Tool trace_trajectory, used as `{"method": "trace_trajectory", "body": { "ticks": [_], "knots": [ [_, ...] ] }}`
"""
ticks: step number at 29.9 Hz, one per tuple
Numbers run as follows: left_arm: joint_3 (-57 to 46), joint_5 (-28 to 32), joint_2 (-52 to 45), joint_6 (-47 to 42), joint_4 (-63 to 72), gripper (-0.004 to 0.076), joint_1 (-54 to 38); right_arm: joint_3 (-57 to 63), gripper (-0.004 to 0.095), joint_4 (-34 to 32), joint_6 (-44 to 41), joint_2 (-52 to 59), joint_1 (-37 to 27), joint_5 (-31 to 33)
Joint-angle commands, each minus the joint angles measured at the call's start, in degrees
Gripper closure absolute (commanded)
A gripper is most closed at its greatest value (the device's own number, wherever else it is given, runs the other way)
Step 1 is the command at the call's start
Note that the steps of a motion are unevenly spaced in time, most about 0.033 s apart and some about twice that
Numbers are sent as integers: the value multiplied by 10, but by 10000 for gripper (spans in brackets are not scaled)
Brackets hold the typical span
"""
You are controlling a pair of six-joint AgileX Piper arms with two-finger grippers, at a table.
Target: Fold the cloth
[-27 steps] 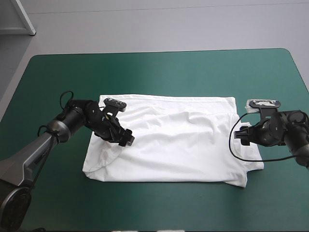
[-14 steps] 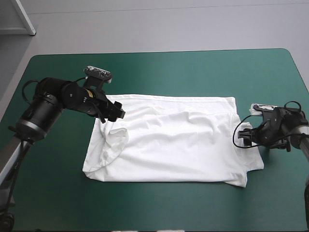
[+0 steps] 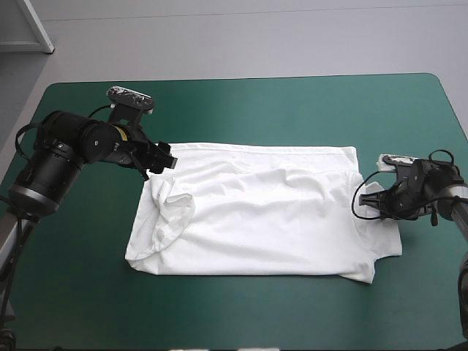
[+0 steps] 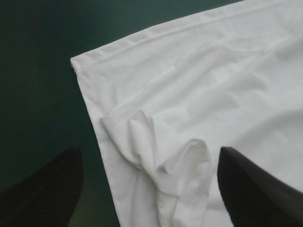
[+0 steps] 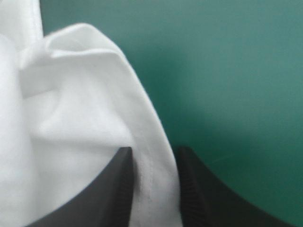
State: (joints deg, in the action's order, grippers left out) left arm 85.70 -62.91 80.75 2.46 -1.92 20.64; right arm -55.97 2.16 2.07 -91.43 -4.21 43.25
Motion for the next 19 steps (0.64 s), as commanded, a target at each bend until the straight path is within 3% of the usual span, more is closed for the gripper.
{"method": "trace_trajectory", "body": {
  "ticks": [1, 6, 13, 19],
  "knots": [
    [19, 22, -21, -11, -9, 157, 4, 9, 901, 14, 7, 5, -3, -1],
    [19, 22, -21, -11, -8, 157, 4, 10, 926, -12, -6, 14, -3, -6],
    [19, 22, -21, -13, -8, 157, 4, 10, 926, -126, -140, 86, -3, 13],
    [19, 22, -21, -13, -8, 158, 4, 10, 926, -88, -136, 142, 0, 3]
  ]
}}
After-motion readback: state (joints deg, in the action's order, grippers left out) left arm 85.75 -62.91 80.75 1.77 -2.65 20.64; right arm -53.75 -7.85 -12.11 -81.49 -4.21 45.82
